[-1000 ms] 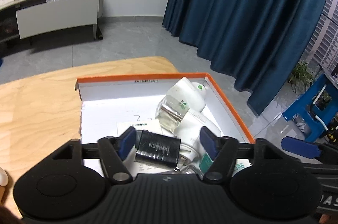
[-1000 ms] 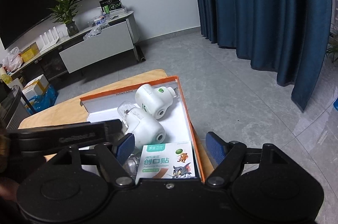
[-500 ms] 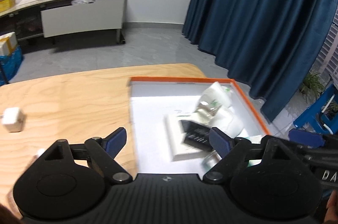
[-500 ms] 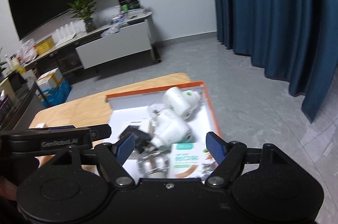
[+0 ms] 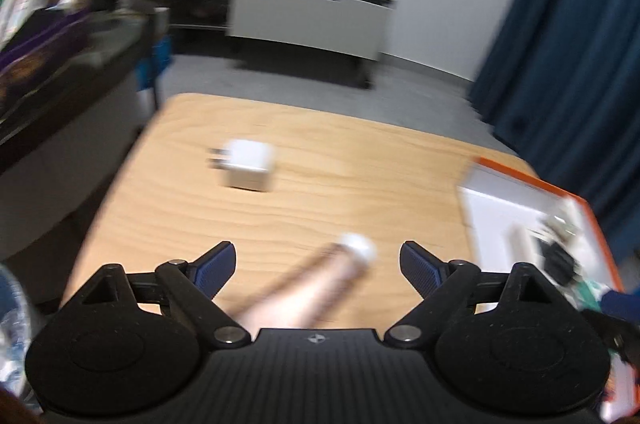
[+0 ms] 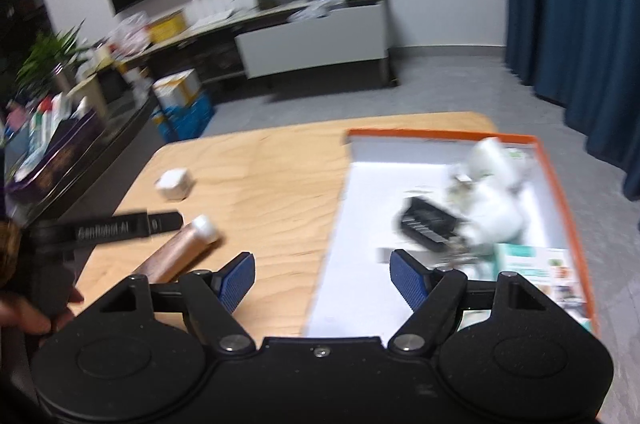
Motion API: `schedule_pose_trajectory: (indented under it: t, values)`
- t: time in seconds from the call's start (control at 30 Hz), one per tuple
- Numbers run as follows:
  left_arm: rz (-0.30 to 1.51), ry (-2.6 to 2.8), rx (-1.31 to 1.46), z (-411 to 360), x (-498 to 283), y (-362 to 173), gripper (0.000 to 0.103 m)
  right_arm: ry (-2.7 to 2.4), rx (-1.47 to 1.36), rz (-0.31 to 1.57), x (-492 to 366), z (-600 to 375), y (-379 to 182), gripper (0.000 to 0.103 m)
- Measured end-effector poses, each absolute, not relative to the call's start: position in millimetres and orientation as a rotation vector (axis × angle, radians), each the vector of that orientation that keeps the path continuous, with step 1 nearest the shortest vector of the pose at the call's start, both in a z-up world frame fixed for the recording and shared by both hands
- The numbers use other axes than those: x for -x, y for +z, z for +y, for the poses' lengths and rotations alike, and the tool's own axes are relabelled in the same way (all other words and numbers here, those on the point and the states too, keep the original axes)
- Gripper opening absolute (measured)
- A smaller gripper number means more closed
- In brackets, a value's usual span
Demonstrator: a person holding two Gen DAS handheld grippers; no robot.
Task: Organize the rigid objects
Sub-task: 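Grasp the white plug charger with left tool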
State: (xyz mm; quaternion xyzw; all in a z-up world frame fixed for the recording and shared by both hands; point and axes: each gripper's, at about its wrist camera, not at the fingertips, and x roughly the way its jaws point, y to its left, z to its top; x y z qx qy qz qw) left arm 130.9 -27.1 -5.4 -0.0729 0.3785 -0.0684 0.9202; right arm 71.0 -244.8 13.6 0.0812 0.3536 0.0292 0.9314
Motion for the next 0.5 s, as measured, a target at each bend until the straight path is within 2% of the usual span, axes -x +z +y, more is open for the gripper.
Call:
schedule_pose_trajectory:
  t: [0.33,0.5]
  values:
    - [0.742,-0.027,0.173,17.6,-167.5,-20.8,0.102,0.163,-0.087,0.778,-87.1,-189.9,2.0,0.088]
    - [0.73,-0.036,0.135,11.3,-197.0,-29.6,0.102,0.173,-0.069,0.792,-91.0,-181.7,-4.7,0.088]
